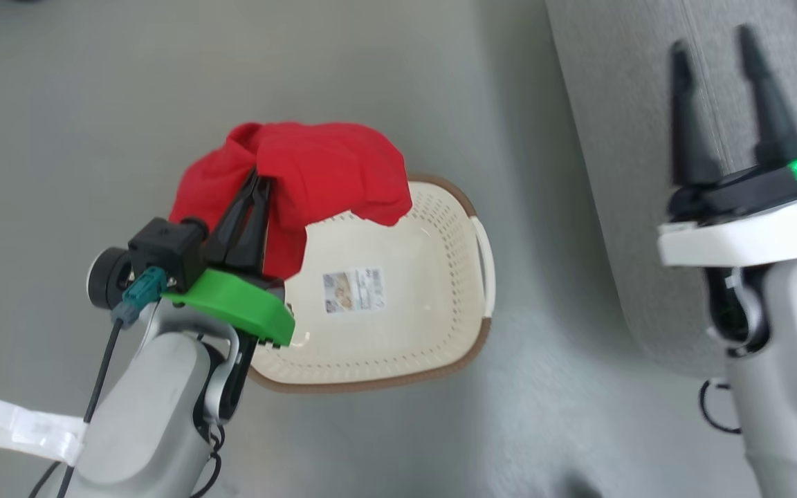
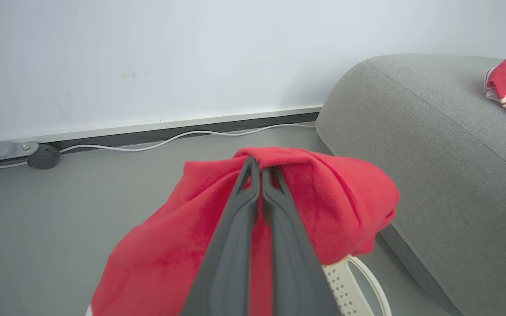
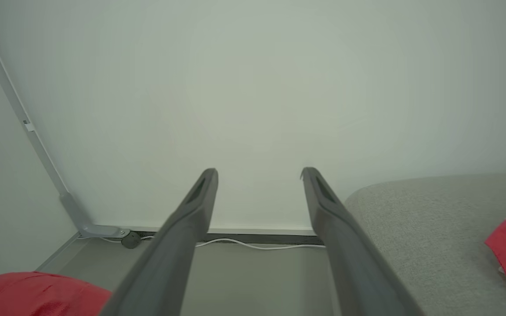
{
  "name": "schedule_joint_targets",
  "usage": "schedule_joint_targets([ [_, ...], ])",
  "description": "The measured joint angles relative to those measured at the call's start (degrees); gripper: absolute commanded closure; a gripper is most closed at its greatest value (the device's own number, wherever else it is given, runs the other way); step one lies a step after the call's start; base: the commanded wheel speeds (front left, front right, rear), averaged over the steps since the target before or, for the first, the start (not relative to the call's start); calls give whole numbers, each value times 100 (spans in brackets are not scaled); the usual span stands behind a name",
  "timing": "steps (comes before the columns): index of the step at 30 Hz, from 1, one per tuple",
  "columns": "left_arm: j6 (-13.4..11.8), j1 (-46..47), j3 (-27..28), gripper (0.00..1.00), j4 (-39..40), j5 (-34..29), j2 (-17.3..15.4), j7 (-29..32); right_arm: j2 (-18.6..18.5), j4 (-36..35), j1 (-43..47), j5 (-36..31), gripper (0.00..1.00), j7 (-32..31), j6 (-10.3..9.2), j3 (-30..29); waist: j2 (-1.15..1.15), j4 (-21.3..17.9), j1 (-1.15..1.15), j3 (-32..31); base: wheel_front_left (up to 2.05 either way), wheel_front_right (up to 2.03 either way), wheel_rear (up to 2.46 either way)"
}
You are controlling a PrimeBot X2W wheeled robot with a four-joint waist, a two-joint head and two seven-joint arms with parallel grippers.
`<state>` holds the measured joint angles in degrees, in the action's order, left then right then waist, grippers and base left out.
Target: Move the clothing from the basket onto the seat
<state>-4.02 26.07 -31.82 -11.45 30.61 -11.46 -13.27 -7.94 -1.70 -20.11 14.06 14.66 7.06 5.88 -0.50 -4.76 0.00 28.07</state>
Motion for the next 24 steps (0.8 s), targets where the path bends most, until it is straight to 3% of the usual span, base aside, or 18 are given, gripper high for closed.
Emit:
schedule_joint_targets([
  [8,-2,-360,74,100,33,4,-190,-46,56,283,209,-52,0,0,1,1005,0,319,0,-754,0,0,0],
  [19,101,-769,-187,100,82,8,-225,18,-66,619,337,366,0,0,7,2902,0,450,0,-1750,0,0,0],
  [24,155,-891,-323,100,116,26,-247,124,-113,781,425,493,0,0,7,3229,0,458,0,-2091,0,0,0],
])
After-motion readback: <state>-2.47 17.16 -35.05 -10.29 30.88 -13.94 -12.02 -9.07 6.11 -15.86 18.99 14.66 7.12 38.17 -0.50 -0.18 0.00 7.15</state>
